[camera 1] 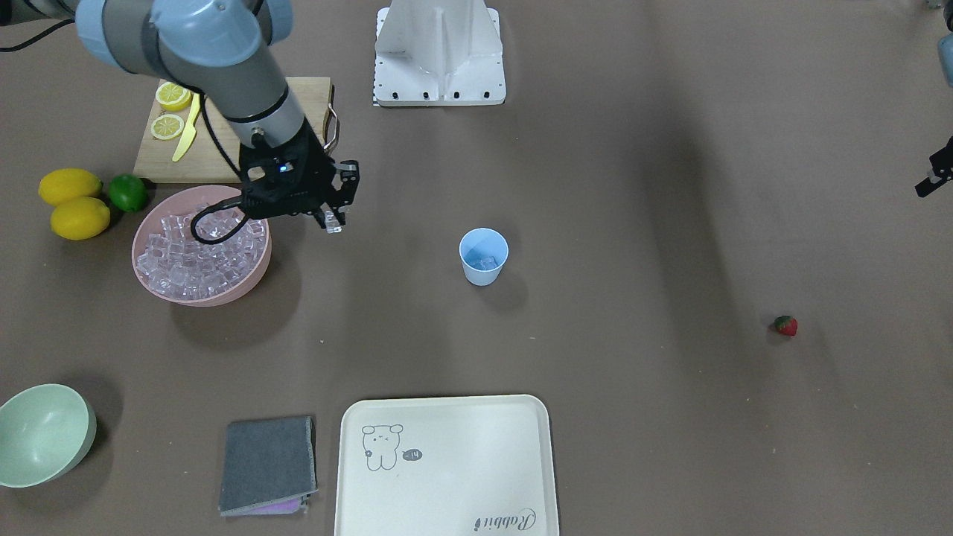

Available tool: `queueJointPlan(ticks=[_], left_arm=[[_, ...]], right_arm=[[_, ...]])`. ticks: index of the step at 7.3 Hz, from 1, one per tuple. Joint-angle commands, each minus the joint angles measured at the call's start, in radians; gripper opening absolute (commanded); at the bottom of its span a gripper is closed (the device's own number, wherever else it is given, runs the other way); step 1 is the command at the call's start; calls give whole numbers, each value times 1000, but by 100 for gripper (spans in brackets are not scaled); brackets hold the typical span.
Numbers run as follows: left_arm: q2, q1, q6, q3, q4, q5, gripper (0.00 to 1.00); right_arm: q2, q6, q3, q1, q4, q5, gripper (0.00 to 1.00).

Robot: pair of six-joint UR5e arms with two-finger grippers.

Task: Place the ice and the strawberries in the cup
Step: 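Lower the right gripper over the blue cup and release the ice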

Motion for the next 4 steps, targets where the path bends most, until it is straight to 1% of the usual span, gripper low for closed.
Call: queueJointPlan(ticks=[1, 2, 3, 4], left_arm=[[-1, 9, -14, 0, -5, 1, 98], [-1, 9, -28, 0, -14, 0, 98], [-1, 9, -28, 0, -14, 0, 98], [-1, 10, -28, 1, -14, 1, 98]], right_arm=[[105, 178, -8, -117, -3, -151, 0], [147, 225, -27, -149, -3, -179, 0], [231, 277, -119, -187, -3, -233, 0], [293, 304, -190, -224, -3, -297, 0]])
